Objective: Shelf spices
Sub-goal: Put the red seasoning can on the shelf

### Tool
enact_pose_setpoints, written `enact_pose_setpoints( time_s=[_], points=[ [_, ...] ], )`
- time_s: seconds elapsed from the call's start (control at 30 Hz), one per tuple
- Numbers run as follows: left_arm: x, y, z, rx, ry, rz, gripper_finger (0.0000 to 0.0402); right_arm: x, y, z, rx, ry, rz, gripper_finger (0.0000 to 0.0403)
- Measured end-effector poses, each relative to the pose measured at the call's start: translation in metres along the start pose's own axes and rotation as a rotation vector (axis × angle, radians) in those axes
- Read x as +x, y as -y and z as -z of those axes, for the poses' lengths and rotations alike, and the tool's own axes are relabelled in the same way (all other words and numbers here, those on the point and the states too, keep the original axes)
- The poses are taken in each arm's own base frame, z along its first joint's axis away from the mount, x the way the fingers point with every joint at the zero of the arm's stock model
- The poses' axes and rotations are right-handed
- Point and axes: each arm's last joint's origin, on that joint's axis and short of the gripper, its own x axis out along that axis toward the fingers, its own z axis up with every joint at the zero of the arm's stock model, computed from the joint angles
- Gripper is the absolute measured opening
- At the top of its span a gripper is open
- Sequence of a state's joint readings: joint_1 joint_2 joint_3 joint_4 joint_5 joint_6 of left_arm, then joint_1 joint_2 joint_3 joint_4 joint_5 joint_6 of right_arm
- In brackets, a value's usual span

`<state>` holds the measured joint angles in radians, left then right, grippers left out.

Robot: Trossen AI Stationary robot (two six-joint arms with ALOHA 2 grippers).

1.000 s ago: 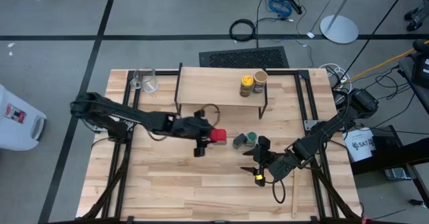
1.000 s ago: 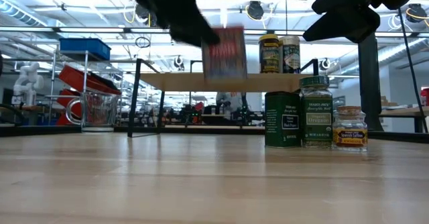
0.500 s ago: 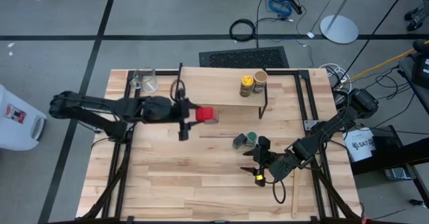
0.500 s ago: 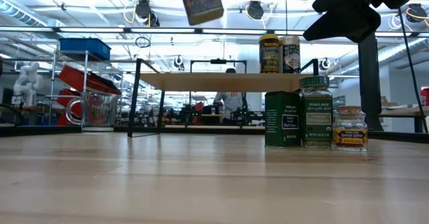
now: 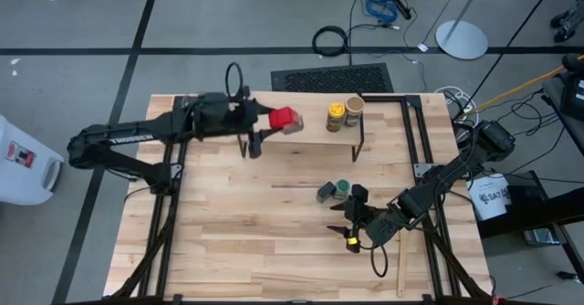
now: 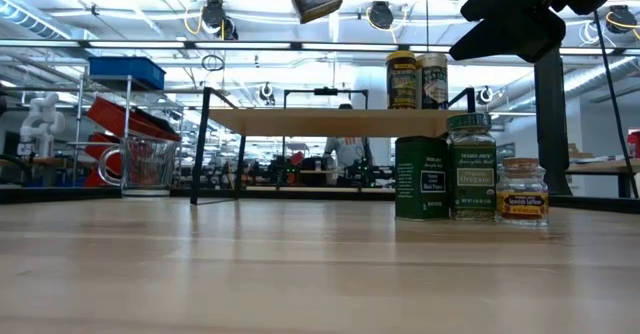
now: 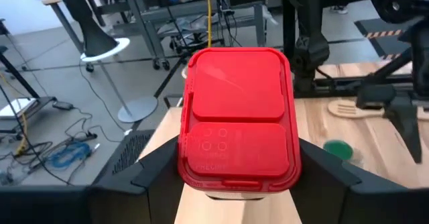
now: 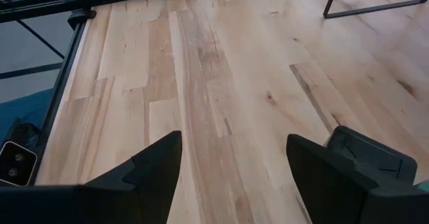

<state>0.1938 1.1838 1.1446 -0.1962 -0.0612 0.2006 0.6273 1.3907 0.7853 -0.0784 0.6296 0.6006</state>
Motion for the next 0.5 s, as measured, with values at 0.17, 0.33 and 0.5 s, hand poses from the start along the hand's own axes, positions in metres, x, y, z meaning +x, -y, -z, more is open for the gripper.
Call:
enact_pose_setpoints(
  time_s=[0.17,0.33,0.5],
  points=[
    [0.014,-0.018,-0.007,0.013,-0.003,0.020,0.0232,0.000,0.000,0.000,-0.001,0.000,0.000,0.0256],
    [0.032,-0.035,-0.002,0.022,-0.069,0.042,0.0232,0.000,0.000,0.000,-0.002,-0.001,0.000,0.0256],
    [0.045,-0.051,0.010,0.039,-0.141,0.043,0.0232,0.000,0.000,0.000,-0.003,-0.001,-0.001,0.0256]
  ],
)
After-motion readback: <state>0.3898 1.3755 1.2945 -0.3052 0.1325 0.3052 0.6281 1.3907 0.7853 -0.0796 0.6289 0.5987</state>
